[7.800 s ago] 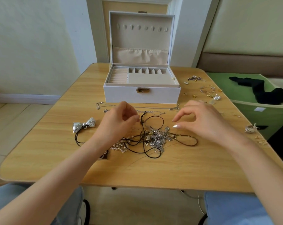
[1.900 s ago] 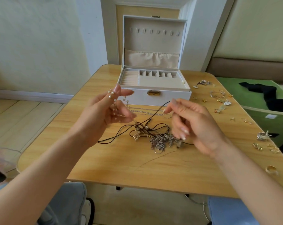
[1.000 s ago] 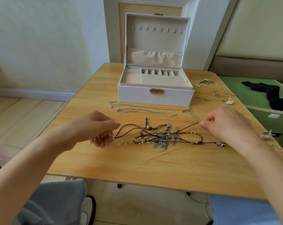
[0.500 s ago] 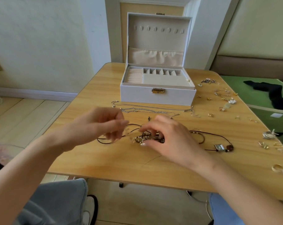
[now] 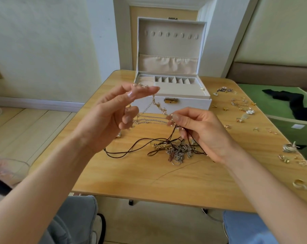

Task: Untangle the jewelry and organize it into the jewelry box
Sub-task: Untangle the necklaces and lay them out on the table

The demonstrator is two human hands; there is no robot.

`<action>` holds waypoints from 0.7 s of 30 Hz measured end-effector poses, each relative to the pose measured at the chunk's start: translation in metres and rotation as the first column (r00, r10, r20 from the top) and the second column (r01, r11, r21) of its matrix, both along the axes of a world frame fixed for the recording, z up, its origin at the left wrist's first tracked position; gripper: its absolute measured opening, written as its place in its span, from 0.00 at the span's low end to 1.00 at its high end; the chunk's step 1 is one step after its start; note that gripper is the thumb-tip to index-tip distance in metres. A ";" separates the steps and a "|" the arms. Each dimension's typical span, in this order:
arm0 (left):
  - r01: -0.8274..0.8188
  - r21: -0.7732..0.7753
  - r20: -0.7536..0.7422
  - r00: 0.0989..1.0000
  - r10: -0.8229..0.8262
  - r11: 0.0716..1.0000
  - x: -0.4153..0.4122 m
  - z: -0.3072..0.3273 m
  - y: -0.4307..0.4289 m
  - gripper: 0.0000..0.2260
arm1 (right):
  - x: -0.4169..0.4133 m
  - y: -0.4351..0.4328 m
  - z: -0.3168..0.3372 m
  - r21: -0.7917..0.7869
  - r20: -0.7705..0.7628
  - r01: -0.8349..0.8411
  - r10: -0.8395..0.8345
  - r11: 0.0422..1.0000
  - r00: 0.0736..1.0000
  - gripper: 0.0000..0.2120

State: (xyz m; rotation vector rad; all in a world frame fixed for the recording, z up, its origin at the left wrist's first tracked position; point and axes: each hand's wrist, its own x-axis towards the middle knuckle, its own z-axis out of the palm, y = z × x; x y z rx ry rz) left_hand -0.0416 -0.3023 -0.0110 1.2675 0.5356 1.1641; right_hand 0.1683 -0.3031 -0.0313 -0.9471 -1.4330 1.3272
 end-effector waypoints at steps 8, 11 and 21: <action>-0.184 0.066 -0.120 0.974 0.191 0.981 0.004 -0.006 0.006 0.04 | 0.006 0.002 0.003 -0.009 -0.230 -0.104 0.099 0.995 0.968 0.04; -0.214 0.069 -0.141 0.965 0.222 0.974 0.005 -0.008 0.007 0.05 | 0.010 0.003 0.006 0.024 -0.167 -0.147 0.149 0.989 0.975 0.09; 0.056 0.100 -0.213 0.976 -0.034 0.993 0.014 -0.003 0.000 0.13 | -0.010 -0.004 0.002 0.126 0.219 -0.165 0.135 0.978 0.966 0.18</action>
